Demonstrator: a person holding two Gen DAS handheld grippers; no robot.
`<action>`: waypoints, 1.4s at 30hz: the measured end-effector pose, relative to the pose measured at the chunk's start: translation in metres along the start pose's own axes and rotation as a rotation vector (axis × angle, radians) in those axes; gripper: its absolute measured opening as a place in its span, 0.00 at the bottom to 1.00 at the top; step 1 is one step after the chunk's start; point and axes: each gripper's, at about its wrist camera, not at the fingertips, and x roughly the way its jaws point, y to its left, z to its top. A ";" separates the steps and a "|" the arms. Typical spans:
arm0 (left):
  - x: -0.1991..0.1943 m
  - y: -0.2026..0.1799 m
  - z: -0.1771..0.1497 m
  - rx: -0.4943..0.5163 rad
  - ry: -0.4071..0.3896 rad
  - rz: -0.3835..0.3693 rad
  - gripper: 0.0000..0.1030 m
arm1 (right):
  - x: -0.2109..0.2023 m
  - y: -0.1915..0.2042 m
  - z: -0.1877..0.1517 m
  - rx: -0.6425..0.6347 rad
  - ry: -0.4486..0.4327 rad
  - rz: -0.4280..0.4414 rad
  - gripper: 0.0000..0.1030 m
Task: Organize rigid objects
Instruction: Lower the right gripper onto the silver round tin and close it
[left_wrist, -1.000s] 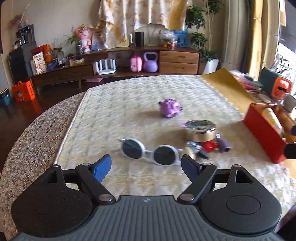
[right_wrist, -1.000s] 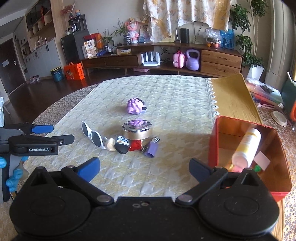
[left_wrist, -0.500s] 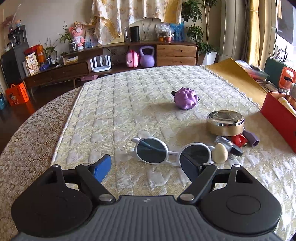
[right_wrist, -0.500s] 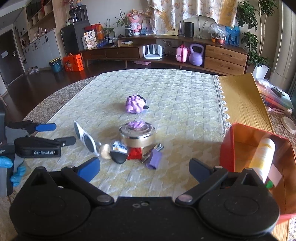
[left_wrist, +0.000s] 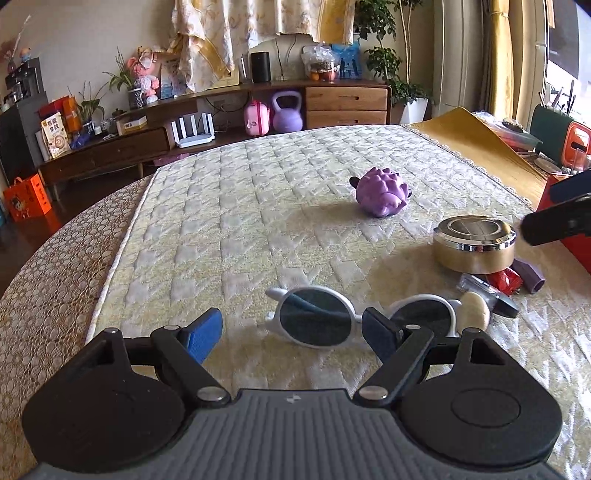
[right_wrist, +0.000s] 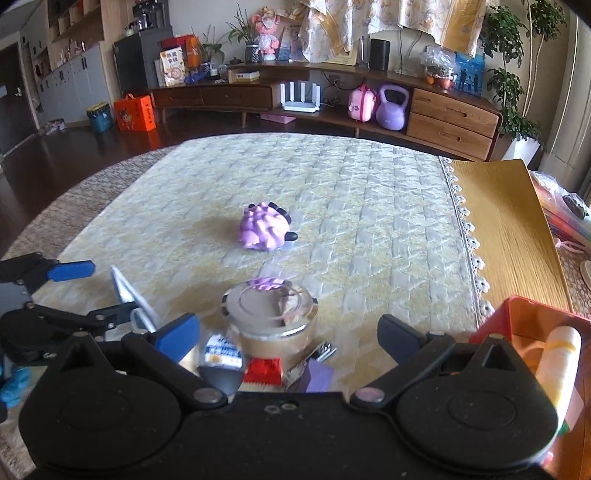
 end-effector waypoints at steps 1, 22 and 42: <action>0.002 0.000 0.000 0.004 0.000 -0.001 0.80 | 0.005 0.001 0.002 0.003 0.005 -0.005 1.00; 0.017 -0.001 0.001 0.015 -0.031 -0.090 0.59 | 0.058 0.024 0.005 -0.034 0.062 -0.033 0.90; 0.023 0.014 0.013 0.045 -0.059 -0.232 0.73 | 0.046 0.017 0.004 -0.041 0.019 -0.002 0.75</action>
